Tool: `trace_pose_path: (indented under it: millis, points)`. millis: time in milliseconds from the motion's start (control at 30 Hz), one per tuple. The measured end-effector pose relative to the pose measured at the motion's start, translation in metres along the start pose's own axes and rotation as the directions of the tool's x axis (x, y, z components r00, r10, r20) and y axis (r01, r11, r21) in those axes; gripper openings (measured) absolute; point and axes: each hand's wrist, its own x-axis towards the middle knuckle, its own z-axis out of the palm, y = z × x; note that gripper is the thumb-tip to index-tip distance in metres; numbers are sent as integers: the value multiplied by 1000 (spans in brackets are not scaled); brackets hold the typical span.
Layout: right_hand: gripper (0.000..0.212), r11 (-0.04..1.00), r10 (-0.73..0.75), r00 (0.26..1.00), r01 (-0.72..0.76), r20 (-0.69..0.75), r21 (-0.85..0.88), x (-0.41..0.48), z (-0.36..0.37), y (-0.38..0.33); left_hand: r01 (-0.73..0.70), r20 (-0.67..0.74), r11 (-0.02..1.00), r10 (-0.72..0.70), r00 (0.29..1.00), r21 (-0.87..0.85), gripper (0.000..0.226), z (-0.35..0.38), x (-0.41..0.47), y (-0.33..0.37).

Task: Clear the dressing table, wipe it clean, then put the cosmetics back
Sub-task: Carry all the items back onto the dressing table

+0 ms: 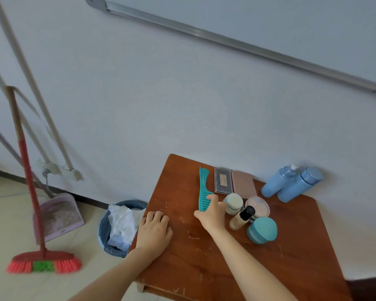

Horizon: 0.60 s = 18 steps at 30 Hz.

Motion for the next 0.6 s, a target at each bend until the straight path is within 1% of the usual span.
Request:
trace_pose_path:
  millis: [33,67,133,200,300,400,433,500,600]
  points:
    - [59,998,-58,998,59,-22,35,-2,-7,-3,39,18,998,-39,999,-44,34,-1,5,7]
    - [58,992,-112,992,115,-63,57,-4,-16,-6,51,38,997,-49,998,-51,34,-2,11,15]
    - [58,975,-190,970,205,-150,87,-7,-39,-11,49,58,995,-44,997,-84,37,-3,25,37]
    - [58,964,-232,951,253,-203,81,-10,-63,-11,36,95,989,-22,995,-143,41,-4,39,66]
    - [60,966,-252,937,260,-240,2,-16,-88,-2,74,132,984,-52,990,-164,53,3,58,106]
    - [58,966,-254,931,256,-264,-26,-24,-101,10,255,166,954,-229,959,-160,68,8,72,122]
    - [57,965,-256,927,261,-273,-20,-28,-104,15,293,161,945,-269,950,-146,70,10,76,122]
    - [57,961,-260,920,275,-293,10,-33,-110,23,332,154,936,-313,937,-117,64,12,84,122]
    - [56,957,-255,917,284,-305,52,-36,-113,31,389,189,912,-363,912,-129,51,11,92,123]
